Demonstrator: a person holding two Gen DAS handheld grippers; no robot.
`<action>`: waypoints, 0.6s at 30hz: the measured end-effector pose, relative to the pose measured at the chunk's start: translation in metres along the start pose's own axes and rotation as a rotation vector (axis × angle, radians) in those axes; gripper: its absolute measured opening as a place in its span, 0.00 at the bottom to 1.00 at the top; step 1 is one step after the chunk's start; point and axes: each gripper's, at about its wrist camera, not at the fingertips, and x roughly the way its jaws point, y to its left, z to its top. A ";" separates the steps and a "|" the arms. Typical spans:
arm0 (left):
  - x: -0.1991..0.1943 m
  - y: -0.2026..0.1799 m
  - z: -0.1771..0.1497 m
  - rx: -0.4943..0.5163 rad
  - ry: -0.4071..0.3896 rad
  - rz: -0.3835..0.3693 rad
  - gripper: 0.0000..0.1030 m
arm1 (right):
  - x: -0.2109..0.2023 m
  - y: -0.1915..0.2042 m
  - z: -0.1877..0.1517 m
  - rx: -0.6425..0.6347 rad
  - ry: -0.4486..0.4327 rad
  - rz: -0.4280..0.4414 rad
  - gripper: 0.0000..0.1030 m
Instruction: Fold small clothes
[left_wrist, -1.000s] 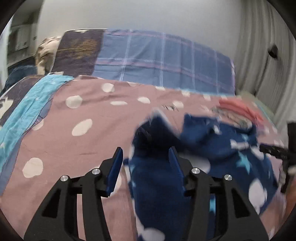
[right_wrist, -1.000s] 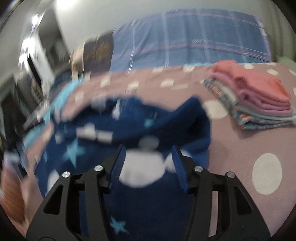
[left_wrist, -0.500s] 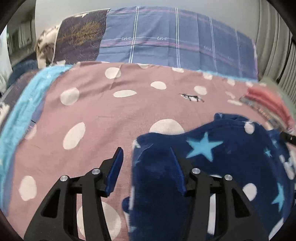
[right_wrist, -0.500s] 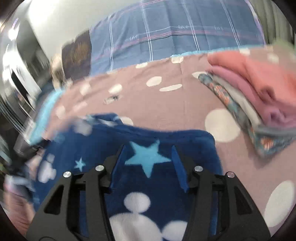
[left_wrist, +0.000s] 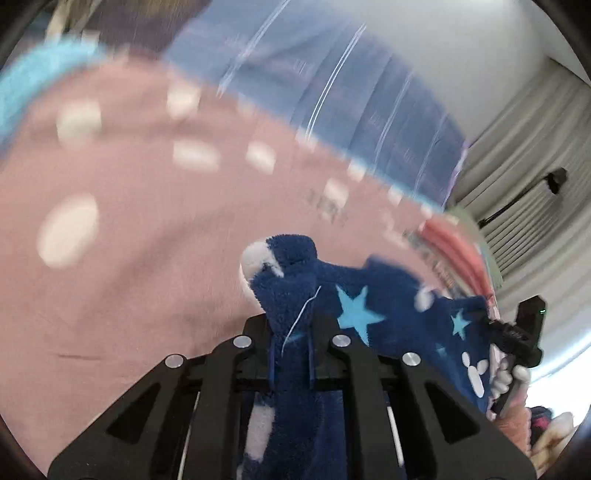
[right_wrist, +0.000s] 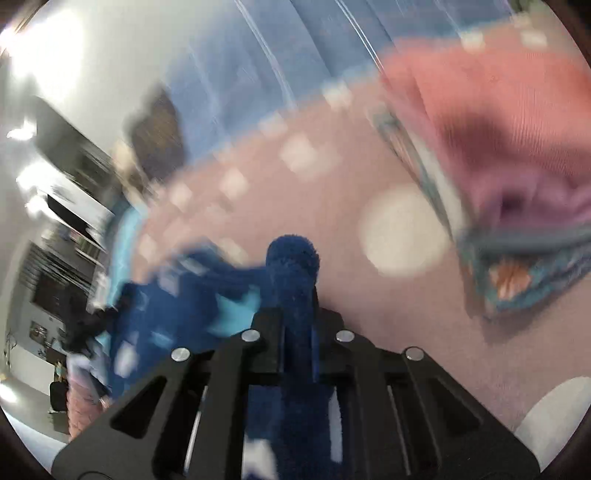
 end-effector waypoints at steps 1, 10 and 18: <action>-0.006 -0.003 0.002 0.013 -0.023 0.005 0.11 | -0.017 0.012 0.002 -0.046 -0.072 0.029 0.09; 0.040 -0.002 -0.023 0.161 0.133 0.253 0.24 | 0.032 0.015 -0.016 -0.224 0.069 -0.416 0.31; -0.093 -0.027 -0.085 0.218 -0.060 0.141 0.65 | -0.080 0.039 -0.085 -0.213 -0.085 -0.323 0.41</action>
